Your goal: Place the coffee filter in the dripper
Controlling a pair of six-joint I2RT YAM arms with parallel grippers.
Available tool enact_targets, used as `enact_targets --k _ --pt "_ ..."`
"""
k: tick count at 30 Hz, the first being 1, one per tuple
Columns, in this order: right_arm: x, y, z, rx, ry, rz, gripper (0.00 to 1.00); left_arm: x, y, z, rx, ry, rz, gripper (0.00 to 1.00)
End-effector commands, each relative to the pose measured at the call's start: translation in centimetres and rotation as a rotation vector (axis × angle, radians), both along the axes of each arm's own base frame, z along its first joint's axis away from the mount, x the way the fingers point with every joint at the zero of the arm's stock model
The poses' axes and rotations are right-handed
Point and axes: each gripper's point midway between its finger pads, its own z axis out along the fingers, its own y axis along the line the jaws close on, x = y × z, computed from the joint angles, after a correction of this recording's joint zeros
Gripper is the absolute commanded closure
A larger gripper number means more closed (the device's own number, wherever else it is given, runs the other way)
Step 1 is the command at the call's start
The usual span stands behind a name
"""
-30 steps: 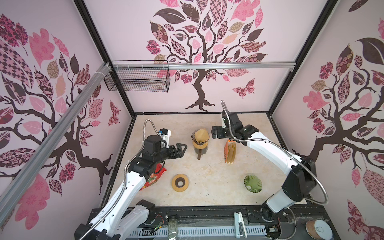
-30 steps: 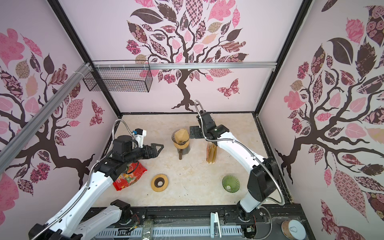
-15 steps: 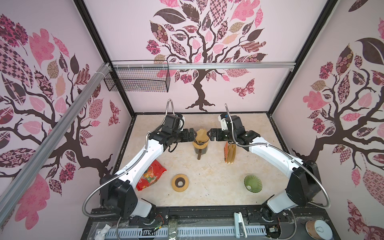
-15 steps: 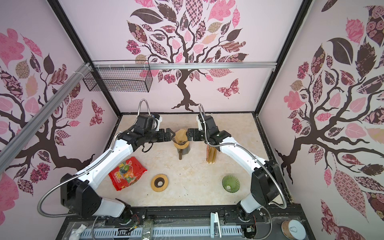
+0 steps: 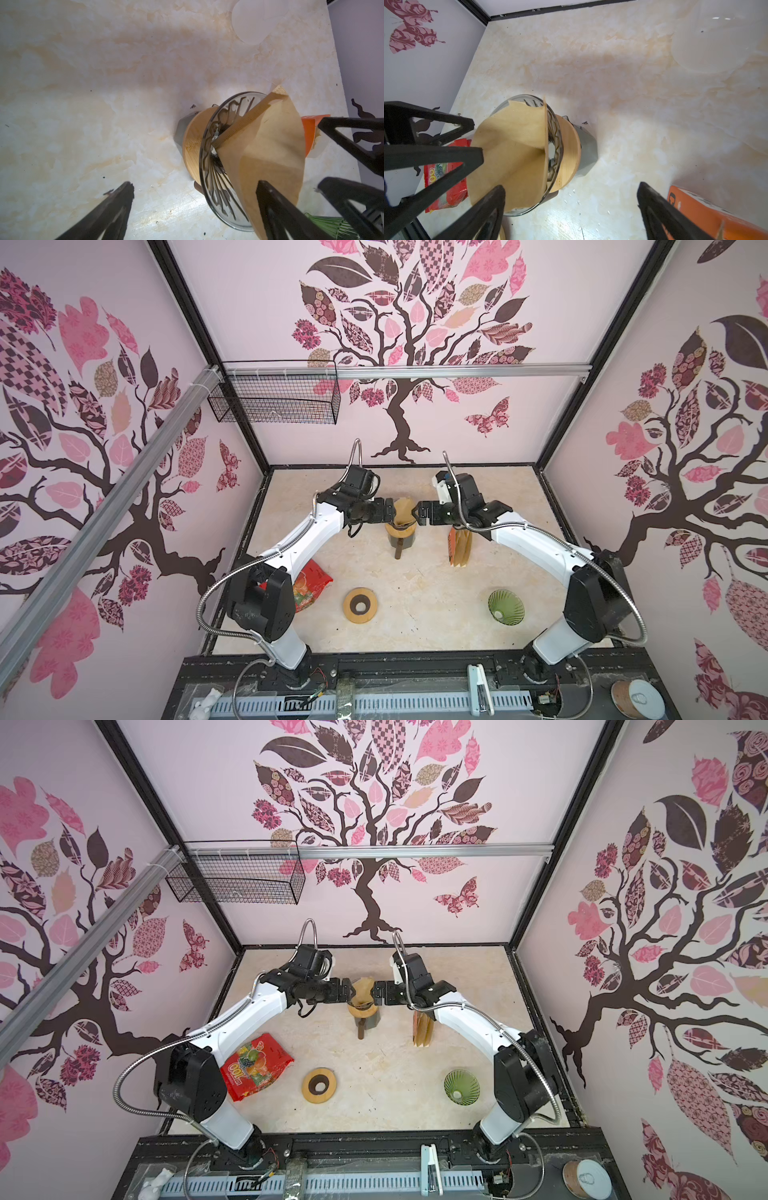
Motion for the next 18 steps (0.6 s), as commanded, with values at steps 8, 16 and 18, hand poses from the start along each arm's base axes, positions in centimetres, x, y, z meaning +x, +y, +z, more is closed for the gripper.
enact_targets --k 8,16,18 --pt "0.9 0.6 -0.1 -0.004 0.001 0.017 0.0 2.2 1.2 1.3 -0.027 -0.031 0.03 0.05" --pt "1.2 0.5 -1.0 -0.025 0.012 0.008 0.0 2.2 1.3 0.4 -0.037 -0.013 0.022 0.06" --pt "1.3 0.4 -1.1 -0.031 0.015 0.005 0.0 2.2 1.3 0.2 -0.038 -0.011 0.02 0.06"
